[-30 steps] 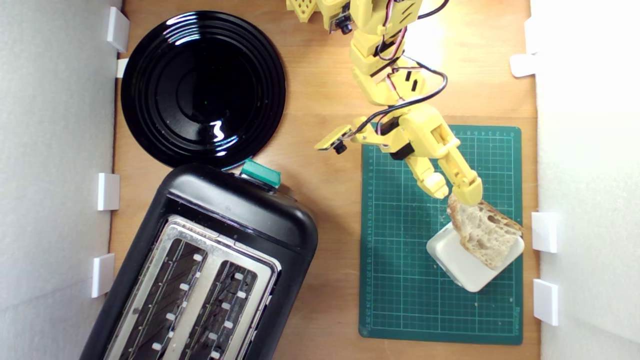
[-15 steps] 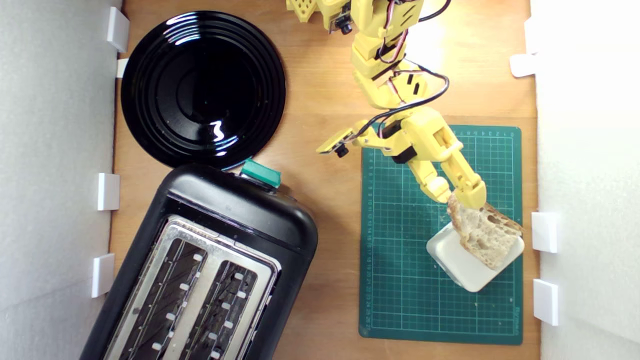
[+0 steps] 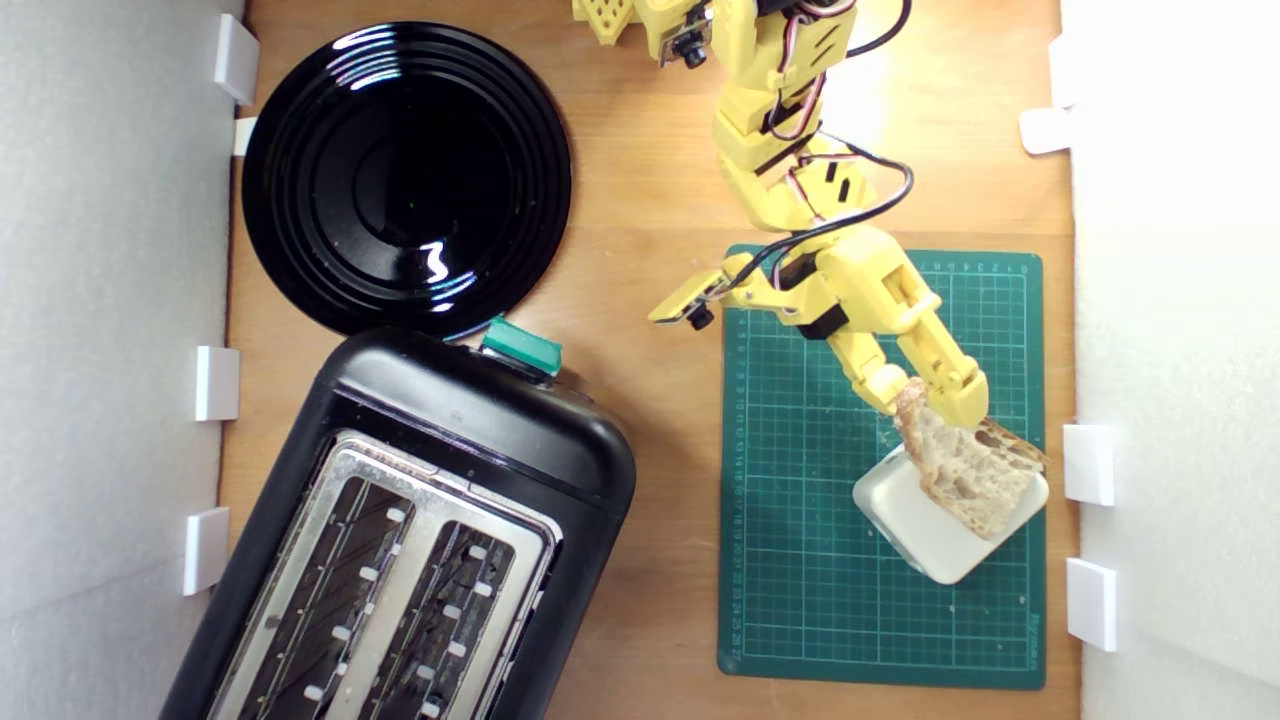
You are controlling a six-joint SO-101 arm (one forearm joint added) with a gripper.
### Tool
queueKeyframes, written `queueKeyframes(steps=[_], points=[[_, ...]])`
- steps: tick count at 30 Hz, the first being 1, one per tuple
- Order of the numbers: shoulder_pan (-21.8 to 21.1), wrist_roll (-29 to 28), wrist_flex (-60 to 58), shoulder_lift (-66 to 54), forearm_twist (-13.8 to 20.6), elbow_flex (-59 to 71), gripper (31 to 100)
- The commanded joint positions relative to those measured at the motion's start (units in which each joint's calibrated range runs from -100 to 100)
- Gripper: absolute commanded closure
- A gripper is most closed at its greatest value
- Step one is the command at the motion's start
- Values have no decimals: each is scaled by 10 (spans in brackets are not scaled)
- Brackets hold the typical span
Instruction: Pick bread and place in toaster
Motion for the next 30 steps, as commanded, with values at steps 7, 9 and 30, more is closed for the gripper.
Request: queueKeyframes(steps=[7, 9, 30], points=[[-12, 3, 15, -6, -13, -33, 454], [-13, 4, 15, -6, -13, -37, 454], [-15, 7, 15, 9, -5, -42, 542]])
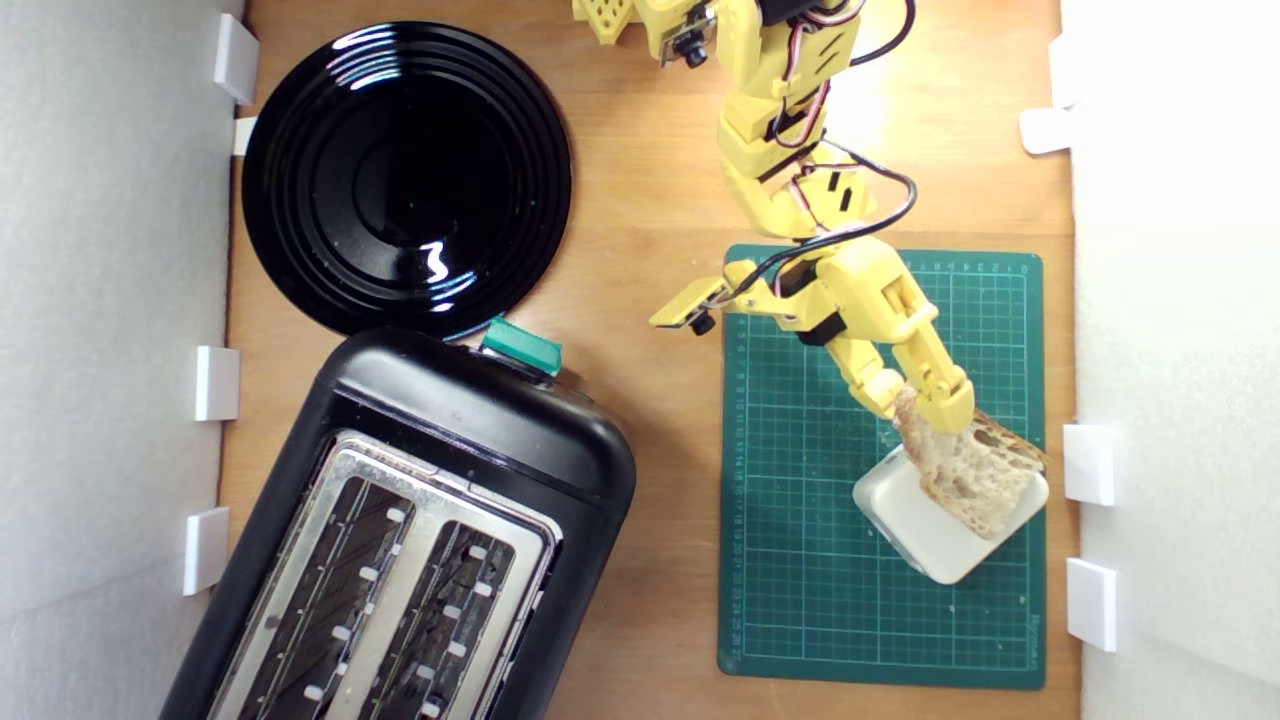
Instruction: Pick bread and place in toaster
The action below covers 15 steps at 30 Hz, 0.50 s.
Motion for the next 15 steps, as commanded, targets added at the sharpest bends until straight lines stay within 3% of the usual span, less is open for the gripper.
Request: queueKeyframes(steps=[1, 15], points=[[-13, 4, 1, -12, 4, -22, 548], [-14, 4, 1, -12, 5, -20, 632]])
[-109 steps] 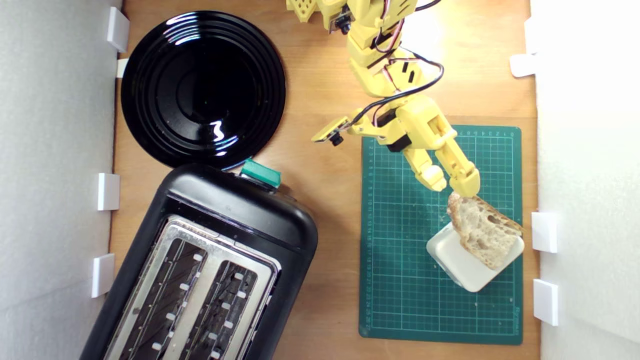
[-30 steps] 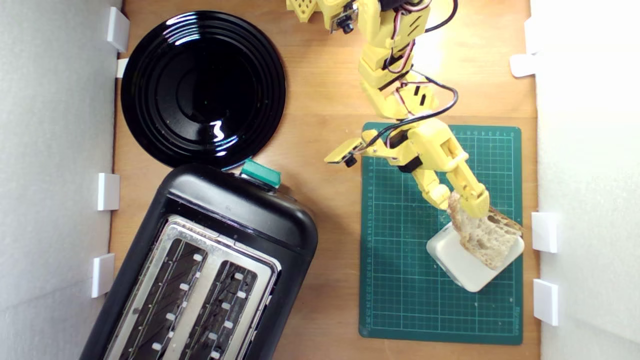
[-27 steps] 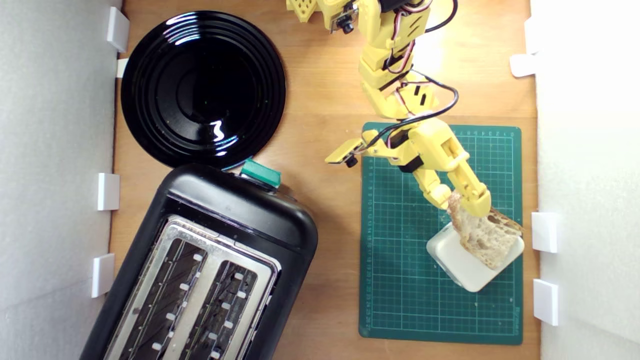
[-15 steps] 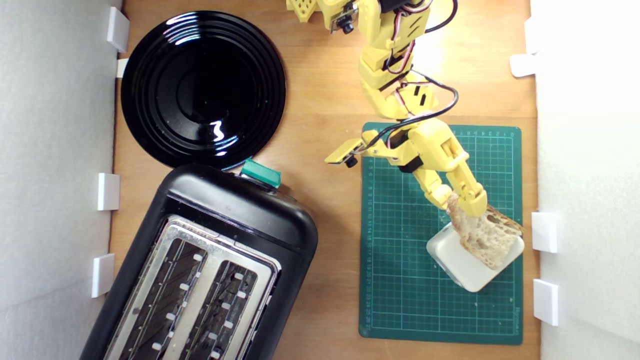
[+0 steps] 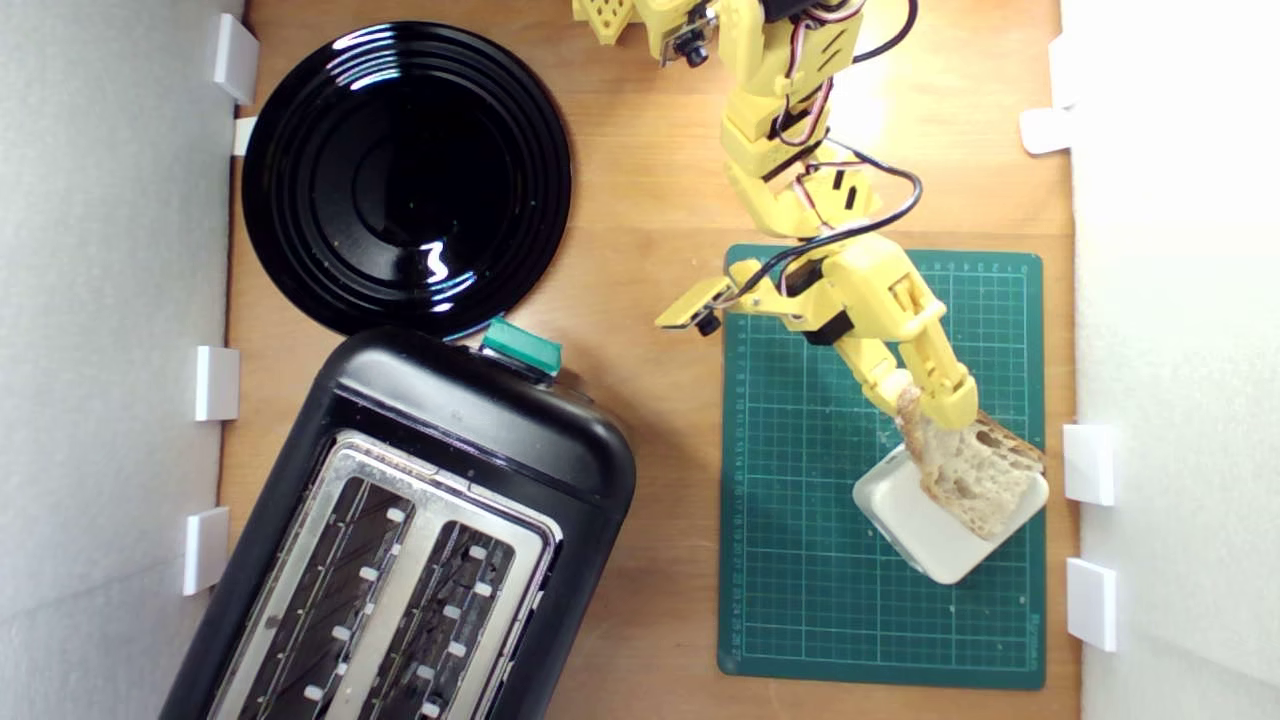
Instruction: Pick bread and place in toaster
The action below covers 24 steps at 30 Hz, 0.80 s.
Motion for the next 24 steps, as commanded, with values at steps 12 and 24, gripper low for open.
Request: queueKeyframes(steps=[12, 24], points=[[-5, 1, 2, -12, -1, -16, 646], [-1, 3, 3, -56, -7, -14, 646]])
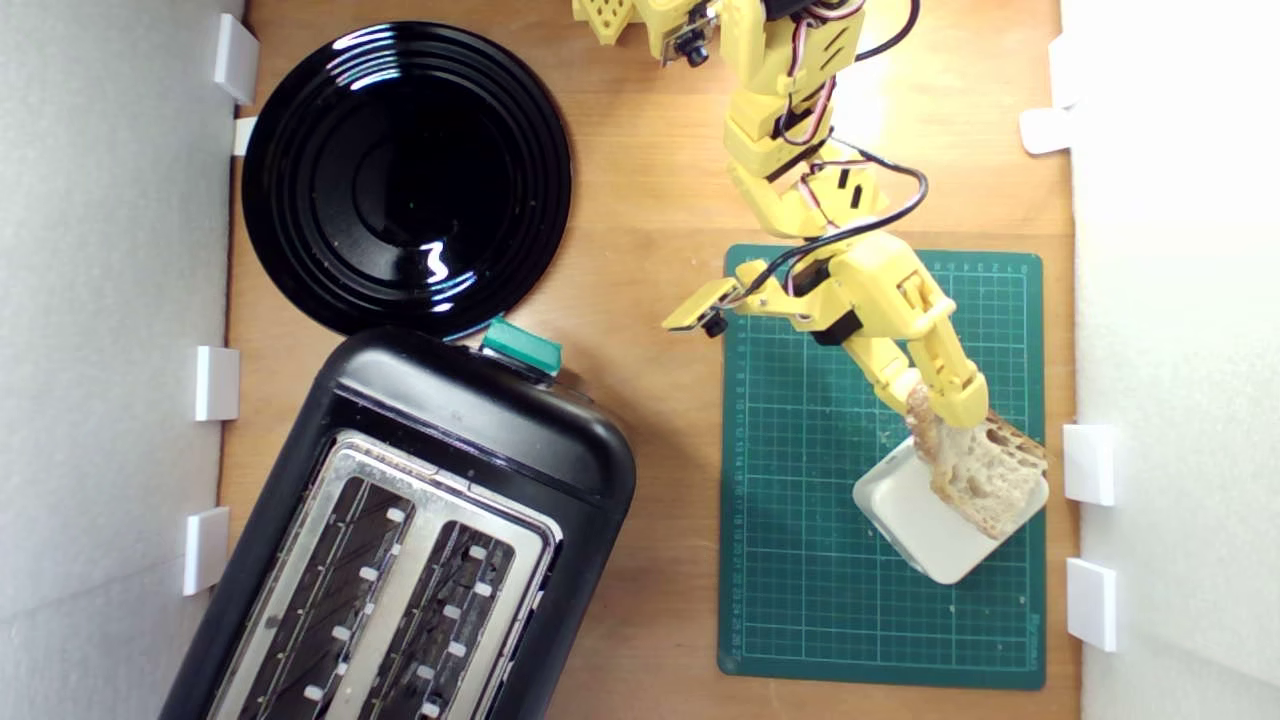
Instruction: Pick bread and place in toaster
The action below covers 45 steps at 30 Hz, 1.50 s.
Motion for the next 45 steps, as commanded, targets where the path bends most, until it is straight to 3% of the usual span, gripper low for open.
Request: queueKeyframes(steps=[1, 11, 23, 30, 45], points=[[4, 2, 4, -62, -7, -8, 646], [18, 1, 142, -185, -8, -8, 646], [21, 4, 145, -211, -8, -8, 647], [22, 4, 144, -212, -8, -9, 713], [94, 4, 143, -309, 1, -9, 719]])
